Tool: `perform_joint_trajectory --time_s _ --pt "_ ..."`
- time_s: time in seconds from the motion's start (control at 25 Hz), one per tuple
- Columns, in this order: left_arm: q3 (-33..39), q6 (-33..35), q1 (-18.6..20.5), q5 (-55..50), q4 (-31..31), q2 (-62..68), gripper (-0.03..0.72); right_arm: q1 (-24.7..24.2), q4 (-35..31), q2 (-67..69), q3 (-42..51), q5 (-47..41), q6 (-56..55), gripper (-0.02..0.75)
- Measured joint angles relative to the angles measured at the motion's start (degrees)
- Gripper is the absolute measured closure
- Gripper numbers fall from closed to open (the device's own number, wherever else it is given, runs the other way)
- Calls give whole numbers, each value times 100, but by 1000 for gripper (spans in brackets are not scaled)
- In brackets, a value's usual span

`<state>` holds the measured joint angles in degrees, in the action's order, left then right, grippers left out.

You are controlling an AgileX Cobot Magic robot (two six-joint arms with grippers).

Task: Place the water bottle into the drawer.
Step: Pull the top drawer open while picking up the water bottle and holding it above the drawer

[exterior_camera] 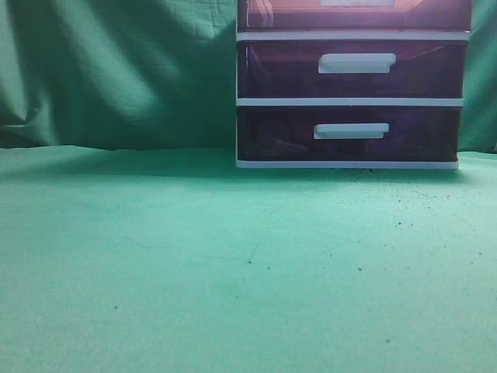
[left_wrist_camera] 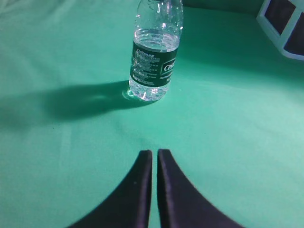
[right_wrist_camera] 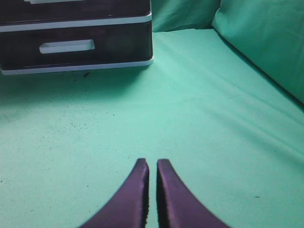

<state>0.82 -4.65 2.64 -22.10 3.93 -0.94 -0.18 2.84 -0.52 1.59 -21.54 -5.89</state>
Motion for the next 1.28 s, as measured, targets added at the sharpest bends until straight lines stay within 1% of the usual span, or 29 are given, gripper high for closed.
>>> perform_joint_trajectory --time_s 0.76,0.84,0.92,1.04,1.16,1.28 --pt "0 0 0 42 0 0 688 0 0 0 0 0 0 690" --pt "53 0 0 393 273 0 688 0 0 0 0 0 0 690" --pt "52 0 0 1160 1083 0 688 0 0 0 0 0 0 690" --pt "52 0 0 2354 2027 0 688 0 0 0 0 0 0 690" --pt "52 0 0 3067 2334 0 688 0 0 0 0 0 0 690" --pt "52 145 0 3492 2299 0 688 0 0 0 0 0 0 690"
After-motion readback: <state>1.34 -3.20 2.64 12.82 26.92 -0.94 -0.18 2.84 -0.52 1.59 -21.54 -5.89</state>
